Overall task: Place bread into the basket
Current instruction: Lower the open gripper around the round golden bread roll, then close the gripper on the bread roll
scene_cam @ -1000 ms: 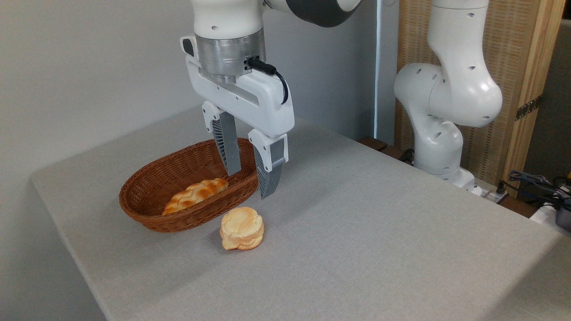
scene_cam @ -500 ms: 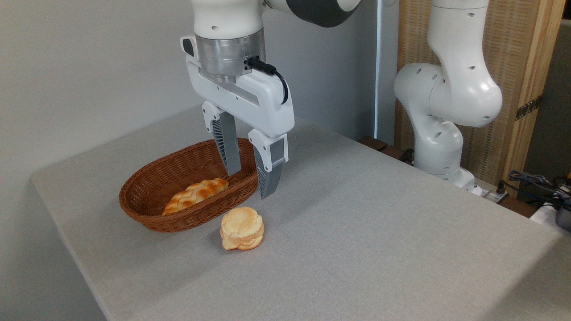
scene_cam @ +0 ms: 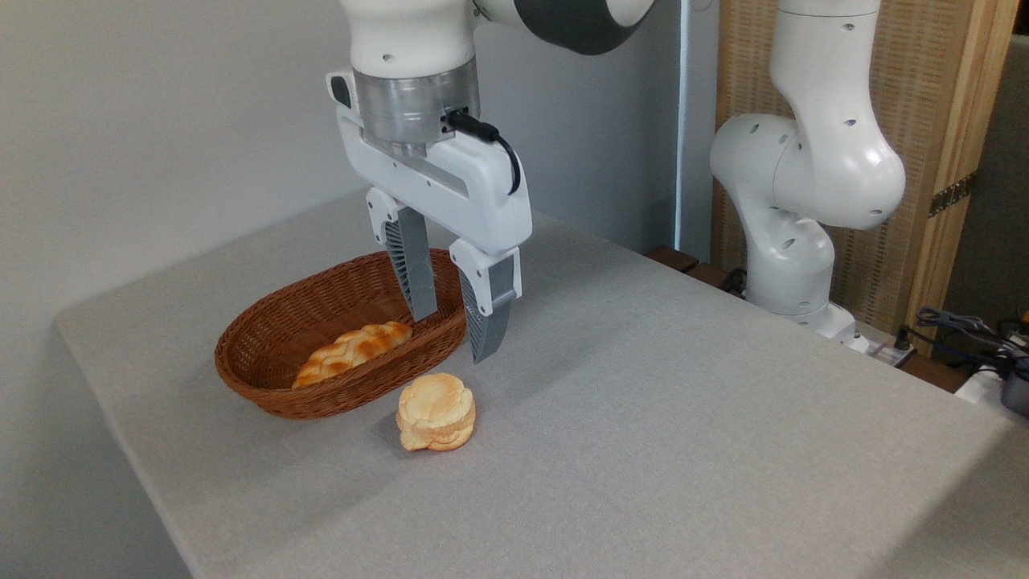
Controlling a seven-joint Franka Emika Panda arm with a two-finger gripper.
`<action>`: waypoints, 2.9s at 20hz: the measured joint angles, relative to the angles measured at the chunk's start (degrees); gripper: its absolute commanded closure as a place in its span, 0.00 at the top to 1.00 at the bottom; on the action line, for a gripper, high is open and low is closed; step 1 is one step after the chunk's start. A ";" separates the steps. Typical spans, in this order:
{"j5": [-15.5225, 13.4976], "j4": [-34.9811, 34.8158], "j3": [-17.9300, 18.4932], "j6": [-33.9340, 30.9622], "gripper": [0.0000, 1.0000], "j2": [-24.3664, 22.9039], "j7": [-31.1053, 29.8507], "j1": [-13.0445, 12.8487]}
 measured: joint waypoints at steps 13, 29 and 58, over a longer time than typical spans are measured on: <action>-5.22 -7.66 -0.40 8.49 1.00 3.05 6.66 -2.89; -5.34 -8.75 -0.42 13.04 1.00 8.70 8.07 -5.65; -5.34 -8.84 -0.39 13.12 0.50 9.70 8.08 -5.58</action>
